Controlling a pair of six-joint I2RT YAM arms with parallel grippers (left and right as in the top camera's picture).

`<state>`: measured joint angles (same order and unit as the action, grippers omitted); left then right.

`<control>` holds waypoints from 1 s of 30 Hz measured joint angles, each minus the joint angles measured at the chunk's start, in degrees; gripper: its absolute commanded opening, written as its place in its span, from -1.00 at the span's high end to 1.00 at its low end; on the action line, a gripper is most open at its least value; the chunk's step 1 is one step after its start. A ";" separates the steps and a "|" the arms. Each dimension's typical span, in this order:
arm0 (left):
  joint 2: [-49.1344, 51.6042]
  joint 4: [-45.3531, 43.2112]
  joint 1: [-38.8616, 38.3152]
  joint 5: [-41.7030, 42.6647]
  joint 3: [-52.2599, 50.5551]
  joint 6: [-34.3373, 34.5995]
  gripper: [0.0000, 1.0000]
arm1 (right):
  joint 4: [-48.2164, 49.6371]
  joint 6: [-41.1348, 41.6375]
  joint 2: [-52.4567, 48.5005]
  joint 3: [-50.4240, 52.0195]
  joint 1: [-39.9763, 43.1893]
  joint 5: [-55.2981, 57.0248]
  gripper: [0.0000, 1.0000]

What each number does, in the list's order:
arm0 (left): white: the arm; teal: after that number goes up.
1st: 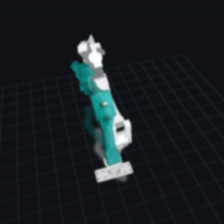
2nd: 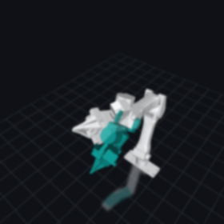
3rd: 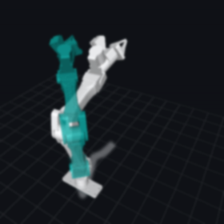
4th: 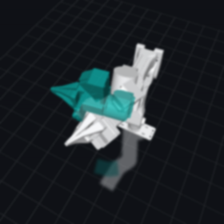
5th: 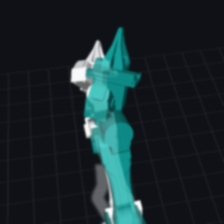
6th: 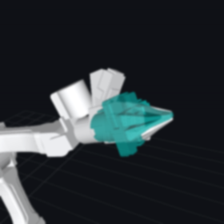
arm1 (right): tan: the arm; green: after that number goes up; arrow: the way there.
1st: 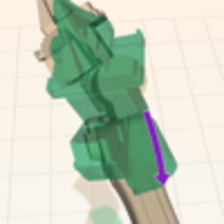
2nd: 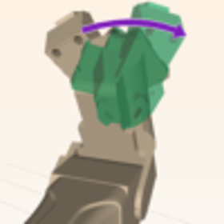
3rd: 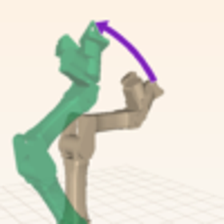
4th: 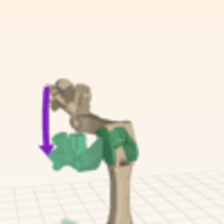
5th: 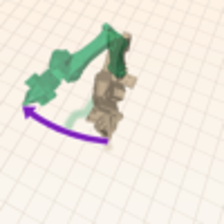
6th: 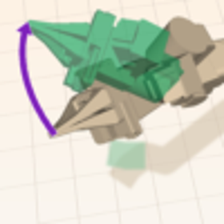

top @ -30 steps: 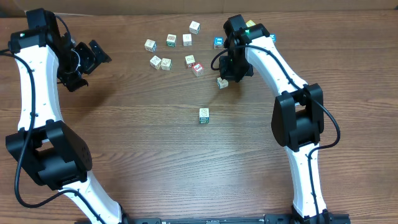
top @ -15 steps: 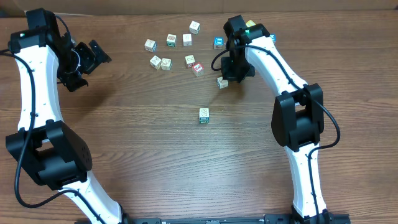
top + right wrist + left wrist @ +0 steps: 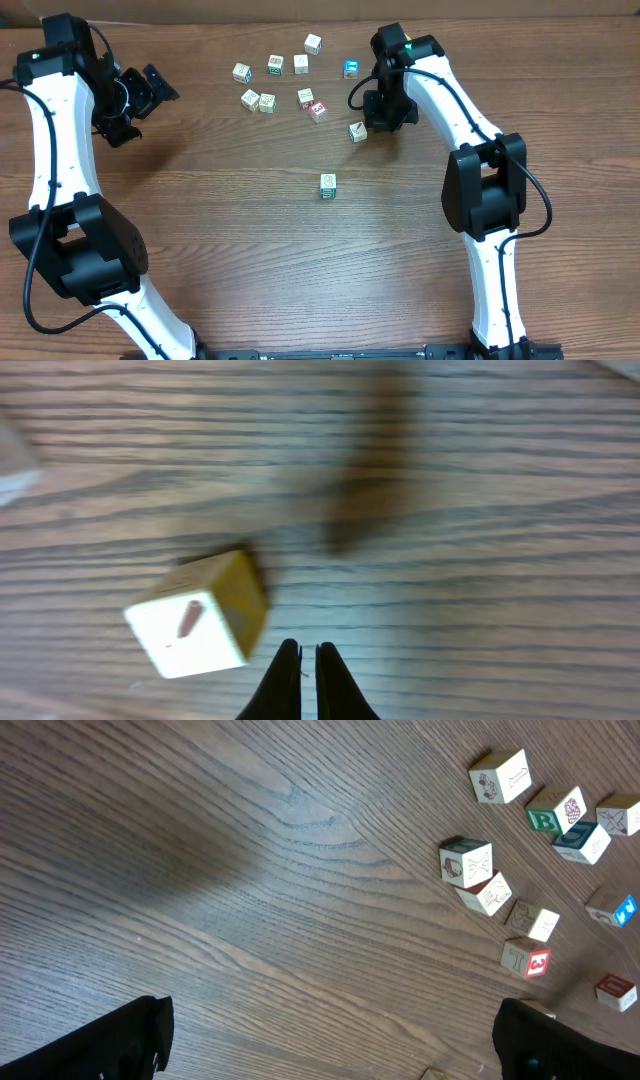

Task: Form a tower
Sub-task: 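Close the right gripper on the B block and lift it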

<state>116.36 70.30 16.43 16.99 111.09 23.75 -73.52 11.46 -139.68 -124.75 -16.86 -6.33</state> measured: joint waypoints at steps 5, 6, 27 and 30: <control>0.00 -0.02 0.00 0.00 0.00 0.00 -0.99 | 0.63 -1.60 0.00 -0.07 -0.09 -5.16 0.91; 0.00 -0.02 0.00 0.00 0.00 0.00 -0.99 | 0.96 -1.77 0.00 -0.07 -0.11 -5.73 0.91; 0.00 -0.02 0.00 0.00 0.00 0.00 -0.99 | 5.35 0.52 0.33 2.34 -0.02 -2.12 0.89; 0.00 0.00 0.00 -0.02 0.00 0.00 -0.99 | 5.51 0.92 0.37 2.91 0.79 0.31 0.88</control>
<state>116.36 70.30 16.43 16.97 111.09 23.75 -68.01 12.38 -139.31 -121.84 -16.08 -6.02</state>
